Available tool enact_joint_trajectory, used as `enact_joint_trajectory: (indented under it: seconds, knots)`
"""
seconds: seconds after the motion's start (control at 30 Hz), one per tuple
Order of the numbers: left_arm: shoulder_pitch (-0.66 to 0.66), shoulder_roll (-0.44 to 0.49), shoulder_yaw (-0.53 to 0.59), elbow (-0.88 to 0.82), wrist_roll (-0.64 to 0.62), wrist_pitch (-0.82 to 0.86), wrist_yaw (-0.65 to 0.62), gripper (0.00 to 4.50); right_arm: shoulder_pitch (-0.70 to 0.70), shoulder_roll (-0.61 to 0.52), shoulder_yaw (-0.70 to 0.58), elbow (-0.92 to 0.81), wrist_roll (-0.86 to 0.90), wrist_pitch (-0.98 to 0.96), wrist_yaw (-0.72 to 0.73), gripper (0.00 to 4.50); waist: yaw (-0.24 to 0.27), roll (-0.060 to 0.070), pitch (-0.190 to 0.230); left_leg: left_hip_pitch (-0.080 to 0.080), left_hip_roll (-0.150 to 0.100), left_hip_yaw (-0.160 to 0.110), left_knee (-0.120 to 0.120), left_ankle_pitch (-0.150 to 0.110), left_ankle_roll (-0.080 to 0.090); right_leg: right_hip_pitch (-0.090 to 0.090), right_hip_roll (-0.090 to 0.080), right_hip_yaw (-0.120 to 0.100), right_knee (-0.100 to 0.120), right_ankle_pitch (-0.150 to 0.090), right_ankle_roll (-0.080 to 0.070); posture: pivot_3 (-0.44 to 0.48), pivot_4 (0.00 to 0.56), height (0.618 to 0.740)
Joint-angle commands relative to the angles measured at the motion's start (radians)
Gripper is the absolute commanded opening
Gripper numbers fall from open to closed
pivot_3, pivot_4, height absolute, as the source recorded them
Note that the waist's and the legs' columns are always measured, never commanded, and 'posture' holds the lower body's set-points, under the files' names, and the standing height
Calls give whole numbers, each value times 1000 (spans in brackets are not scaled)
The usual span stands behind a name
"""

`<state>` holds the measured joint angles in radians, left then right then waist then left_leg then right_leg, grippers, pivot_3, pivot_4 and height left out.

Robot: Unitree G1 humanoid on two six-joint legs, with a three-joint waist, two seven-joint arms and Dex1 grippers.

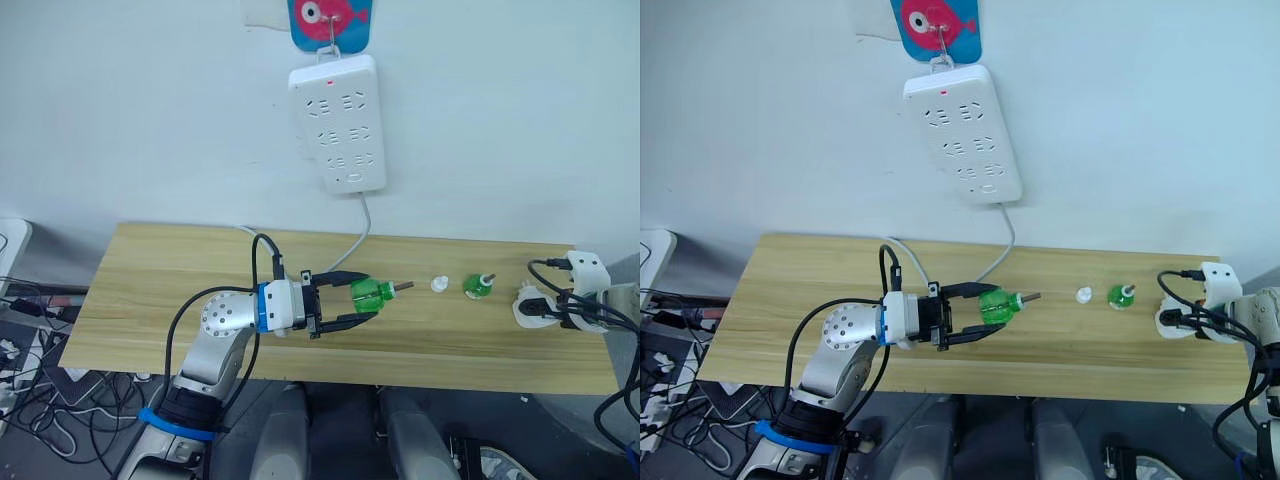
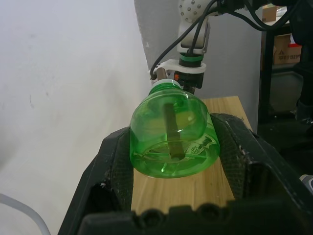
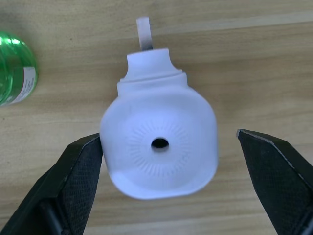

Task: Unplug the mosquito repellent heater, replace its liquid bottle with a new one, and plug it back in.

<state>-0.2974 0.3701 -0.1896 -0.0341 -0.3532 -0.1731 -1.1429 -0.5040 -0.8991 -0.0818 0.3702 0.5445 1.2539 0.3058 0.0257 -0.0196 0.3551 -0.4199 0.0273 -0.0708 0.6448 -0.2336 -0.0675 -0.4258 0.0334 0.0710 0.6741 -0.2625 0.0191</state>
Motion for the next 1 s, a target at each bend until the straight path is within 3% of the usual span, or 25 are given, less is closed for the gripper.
enact_joint_trajectory:
  seconds: [0.03,0.67,0.77,0.87,1.0]
  knots:
    - [7,7,6,-41,-18,1,1,2262,-4,-15,15,15,-46,-32,72,4470,0,0,2,0,0,0,0,0,0,0,0,0,0,0,0,214,390,740]
    - [13,9,7,-42,-15,3,0,2262,-30,-20,59,104,-207,-126,275,4470,0,1,11,0,0,0,0,0,0,0,-1,0,0,0,0,219,390,740]
    - [14,9,6,-41,-14,2,0,2262,-31,-21,49,102,-215,-115,282,3917,0,1,11,0,0,0,0,0,0,0,-1,0,0,0,0,219,390,740]
    - [13,8,5,-36,-12,-1,-1,2262,-23,-28,40,89,-220,-102,292,2959,1,1,12,0,0,-1,0,0,0,0,-1,0,0,0,0,216,386,740]
    - [7,6,4,-25,-11,-6,-4,2262,-9,-52,14,59,-215,-75,303,2969,1,1,12,0,0,-1,0,0,0,0,-1,0,0,0,0,216,386,740]
